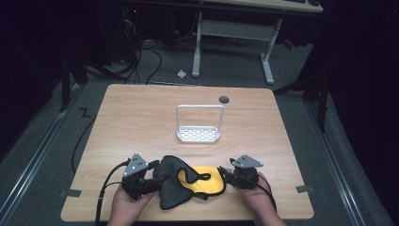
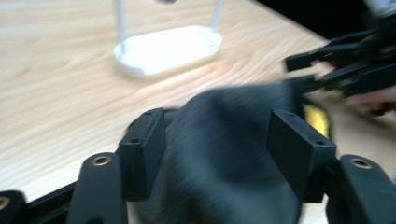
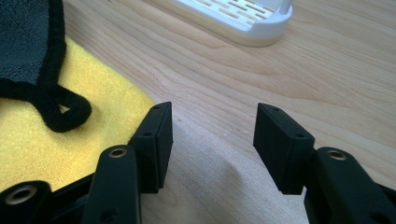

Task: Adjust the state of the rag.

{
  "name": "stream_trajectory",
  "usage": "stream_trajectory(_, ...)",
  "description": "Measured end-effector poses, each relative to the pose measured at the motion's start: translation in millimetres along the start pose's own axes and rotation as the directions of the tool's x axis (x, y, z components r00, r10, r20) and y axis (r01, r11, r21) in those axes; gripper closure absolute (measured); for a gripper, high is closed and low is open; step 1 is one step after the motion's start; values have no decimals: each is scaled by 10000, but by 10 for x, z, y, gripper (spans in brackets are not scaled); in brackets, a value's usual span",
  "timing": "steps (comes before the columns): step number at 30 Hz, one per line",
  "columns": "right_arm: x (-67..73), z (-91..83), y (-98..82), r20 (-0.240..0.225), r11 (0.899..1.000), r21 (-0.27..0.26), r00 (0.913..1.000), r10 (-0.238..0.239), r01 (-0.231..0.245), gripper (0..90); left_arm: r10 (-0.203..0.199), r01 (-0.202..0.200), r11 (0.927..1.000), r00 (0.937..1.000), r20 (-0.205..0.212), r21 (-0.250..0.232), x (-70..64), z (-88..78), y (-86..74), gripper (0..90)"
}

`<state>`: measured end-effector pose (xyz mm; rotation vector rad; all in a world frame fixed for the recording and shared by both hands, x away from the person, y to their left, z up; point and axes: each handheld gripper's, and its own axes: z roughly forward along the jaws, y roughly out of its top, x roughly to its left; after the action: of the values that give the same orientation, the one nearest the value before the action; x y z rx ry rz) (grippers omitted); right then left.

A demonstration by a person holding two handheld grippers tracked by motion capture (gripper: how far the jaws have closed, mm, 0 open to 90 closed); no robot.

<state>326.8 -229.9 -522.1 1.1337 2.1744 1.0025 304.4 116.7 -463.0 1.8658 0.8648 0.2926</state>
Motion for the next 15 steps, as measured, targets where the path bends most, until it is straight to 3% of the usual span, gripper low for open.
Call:
stream_trajectory(4, -3, -2, -2, 20, 10000, 14, 10000, 44, -44, 477, 464, -466, 9989, 9984, 321, 65, -168, 144, 119, 307)
stream_trajectory(6, 0, -6, -2, 26, 10000, 4, 10000, 32, -32, 477, 650, -663, 9970, 9973, 326, 405, -215, 269, 146, 300)
stream_trajectory(7, 2, -11, 0, 18, 10000, -12, 10000, 38, -38, 476, 800, -807, 9939, 9967, 126, 757, -224, 341, 148, 306)
stream_trajectory(8, 4, -17, 2, 7, 10000, -49, 10000, 59, -58, 476, 974, -953, 9889, 9952, -133, 1142, -221, 396, 141, 353)
stream_trajectory(9, 3, -25, 5, -11, 9999, -100, 10000, 62, -62, 475, 1088, -1042, 9840, 9938, -241, 1447, -201, 427, 128, 485)
stream_trajectory(11, 5, -43, 13, -40, 9997, -211, 10000, 92, -92, 472, 837, -788, 9834, 9962, -235, 1637, -133, 422, 112, 662)
stream_trajectory(12, 8, -51, 18, -71, 9996, -266, 9999, 101, -103, 469, 833, -779, 9849, 9961, -293, 1548, -99, 378, 107, 743)
stream_trajectory(15, 31, -64, 44, -244, 9989, -452, 9996, 110, -121, 463, 652, -582, 9933, 9955, -684, 994, 36, 152, 108, 822)
